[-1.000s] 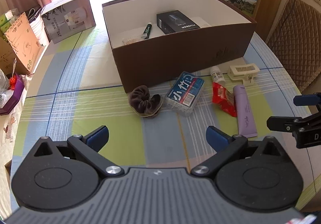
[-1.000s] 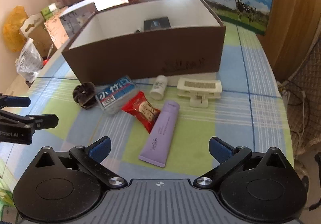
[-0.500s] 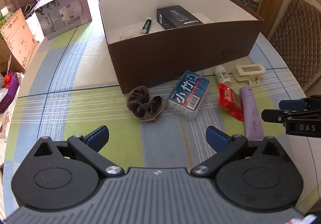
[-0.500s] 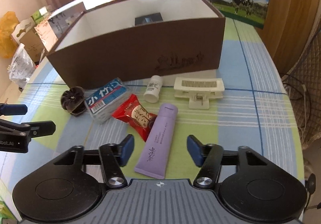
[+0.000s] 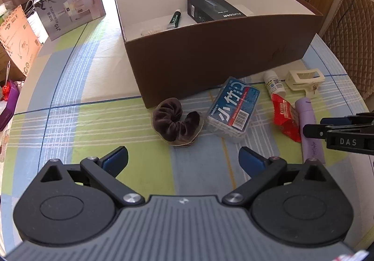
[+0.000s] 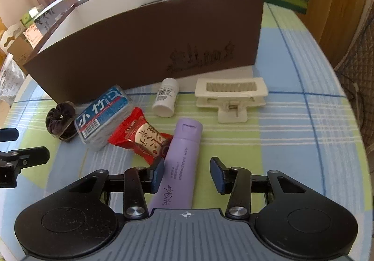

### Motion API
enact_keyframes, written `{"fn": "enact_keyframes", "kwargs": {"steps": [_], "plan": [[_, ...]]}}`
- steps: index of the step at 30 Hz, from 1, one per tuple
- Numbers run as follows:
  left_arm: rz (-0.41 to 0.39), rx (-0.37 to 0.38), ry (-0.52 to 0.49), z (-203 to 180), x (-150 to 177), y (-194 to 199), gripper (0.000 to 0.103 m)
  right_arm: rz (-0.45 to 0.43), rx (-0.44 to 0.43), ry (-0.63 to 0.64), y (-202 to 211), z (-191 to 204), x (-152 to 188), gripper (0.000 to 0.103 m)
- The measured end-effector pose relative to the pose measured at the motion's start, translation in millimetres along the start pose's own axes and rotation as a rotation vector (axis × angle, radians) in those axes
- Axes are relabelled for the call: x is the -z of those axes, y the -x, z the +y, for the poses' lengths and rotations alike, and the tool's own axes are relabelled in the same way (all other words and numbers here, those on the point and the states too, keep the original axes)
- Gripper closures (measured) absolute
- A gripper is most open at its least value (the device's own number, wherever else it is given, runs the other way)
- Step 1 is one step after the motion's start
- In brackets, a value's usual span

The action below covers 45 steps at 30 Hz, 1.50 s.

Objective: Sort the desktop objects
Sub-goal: 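Grasp the brown scrunchie with the left tool while the right tool grasps the purple tube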

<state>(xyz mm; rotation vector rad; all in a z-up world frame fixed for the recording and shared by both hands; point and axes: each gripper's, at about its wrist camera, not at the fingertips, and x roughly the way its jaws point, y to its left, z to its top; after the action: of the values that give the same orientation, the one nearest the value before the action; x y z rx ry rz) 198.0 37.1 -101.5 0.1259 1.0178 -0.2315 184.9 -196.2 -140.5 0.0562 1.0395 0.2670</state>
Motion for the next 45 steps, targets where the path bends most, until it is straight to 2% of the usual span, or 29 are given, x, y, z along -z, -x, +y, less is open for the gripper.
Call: {"fn": "enact_keyframes", "kwargs": {"steps": [3,13,24,26,28,29,31,33,35,43,45], "plan": [[0.004,0.000,-0.001,1.2,-1.8,-3.6,0.004,-0.002,-0.006,0.006,-1.4,2.9,-0.9,0.073],[-0.016,0.008,-0.039,8.4,-11.6,-21.5,0.011,0.014,0.030,-0.037,10.4,-23.7,3.0,0.073],[-0.023,0.076,-0.149,12.1,-20.6,-53.7,0.035,0.008,0.064,-0.124,24.2,-60.8,4.7,0.073],[-0.015,0.075,-0.181,9.9,-19.4,-60.6,0.050,0.007,0.061,-0.130,24.9,-62.4,4.4,0.073],[-0.015,0.060,-0.207,8.0,-17.8,-64.0,0.056,0.007,0.060,-0.128,25.9,-63.0,4.7,0.073],[-0.024,0.064,-0.208,8.1,-17.3,-63.0,0.064,0.007,0.060,-0.125,26.4,-62.9,4.6,0.073],[-0.033,0.070,-0.198,8.8,-16.3,-60.1,0.069,0.012,0.061,-0.112,26.1,-62.2,4.1,0.070],[-0.033,0.066,-0.193,8.7,-13.2,-58.1,0.072,0.019,0.067,-0.103,22.5,-60.0,3.9,0.062],[-0.027,0.067,-0.182,9.5,-8.8,-56.0,0.075,0.016,0.067,-0.098,20.2,-58.5,3.7,0.058],[0.020,0.039,-0.078,16.9,7.8,-44.1,0.076,0.004,0.111,-0.038,10.3,-55.5,-0.2,0.058],[0.031,0.025,-0.067,18.9,10.1,-40.7,0.076,0.006,0.127,0.014,9.0,-50.4,0.5,0.065]]}}
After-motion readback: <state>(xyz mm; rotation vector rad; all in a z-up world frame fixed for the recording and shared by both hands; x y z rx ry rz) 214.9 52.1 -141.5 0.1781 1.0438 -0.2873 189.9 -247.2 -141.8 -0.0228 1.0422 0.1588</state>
